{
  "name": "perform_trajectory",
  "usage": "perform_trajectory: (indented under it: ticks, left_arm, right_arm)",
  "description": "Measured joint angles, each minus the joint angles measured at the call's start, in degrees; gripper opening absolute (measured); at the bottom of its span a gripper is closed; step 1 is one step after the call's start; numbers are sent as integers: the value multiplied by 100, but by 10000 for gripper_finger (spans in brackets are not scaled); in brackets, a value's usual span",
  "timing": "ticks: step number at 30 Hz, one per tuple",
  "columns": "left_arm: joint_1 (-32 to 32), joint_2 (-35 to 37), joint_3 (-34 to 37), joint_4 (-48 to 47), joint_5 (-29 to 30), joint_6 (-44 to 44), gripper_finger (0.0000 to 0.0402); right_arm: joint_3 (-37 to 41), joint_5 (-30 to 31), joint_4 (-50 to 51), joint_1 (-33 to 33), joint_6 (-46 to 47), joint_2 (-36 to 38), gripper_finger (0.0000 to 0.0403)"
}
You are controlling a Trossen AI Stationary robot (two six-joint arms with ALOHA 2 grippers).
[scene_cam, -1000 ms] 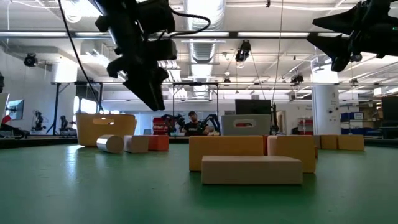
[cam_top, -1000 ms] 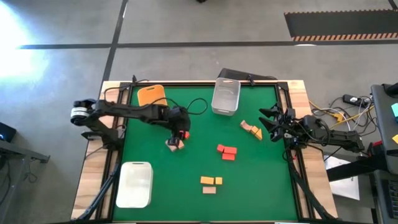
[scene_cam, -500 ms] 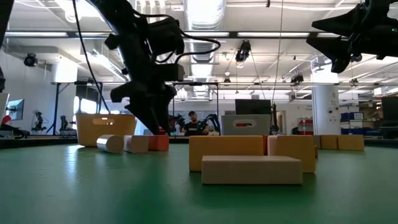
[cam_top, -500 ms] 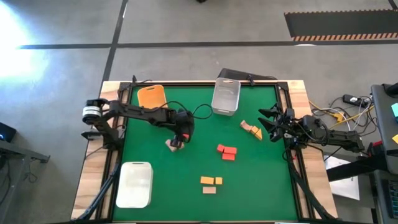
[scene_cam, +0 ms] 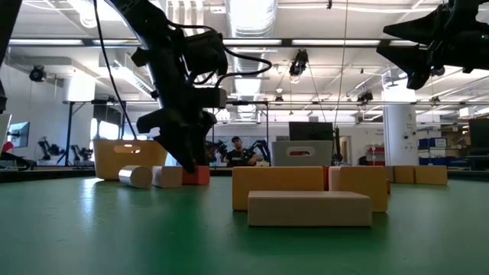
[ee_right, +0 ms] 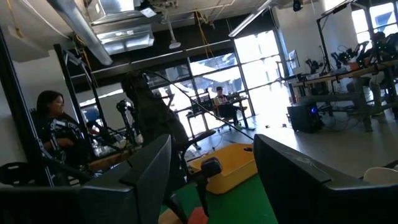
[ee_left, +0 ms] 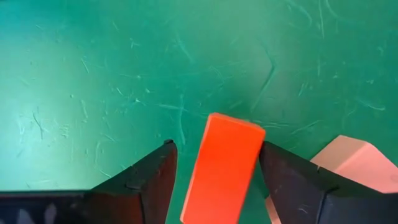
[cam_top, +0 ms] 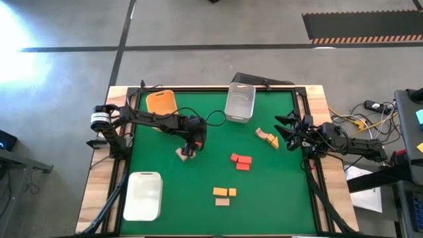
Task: Sort & place blocks by color
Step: Put the orange block into the white bin
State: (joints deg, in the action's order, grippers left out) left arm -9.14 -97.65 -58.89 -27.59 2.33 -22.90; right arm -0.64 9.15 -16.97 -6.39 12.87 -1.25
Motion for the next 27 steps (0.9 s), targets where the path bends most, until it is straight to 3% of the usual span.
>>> perform_trajectory:
  ticks: [13, 21, 27]
  left_arm:
    - [-28, 9, 29, 23, 26, 0, 106]
    - [-25, 39, -344, 10, 339, 21, 49]
    - [-25, 207, -909, -32, 335, 112, 4]
  right_arm:
    - [0, 0, 81, 0, -1, 1, 219]
    - [0, 1, 517, 0, -3, -1, 219]
    - [0, 597, 18, -2, 274, 1, 219]
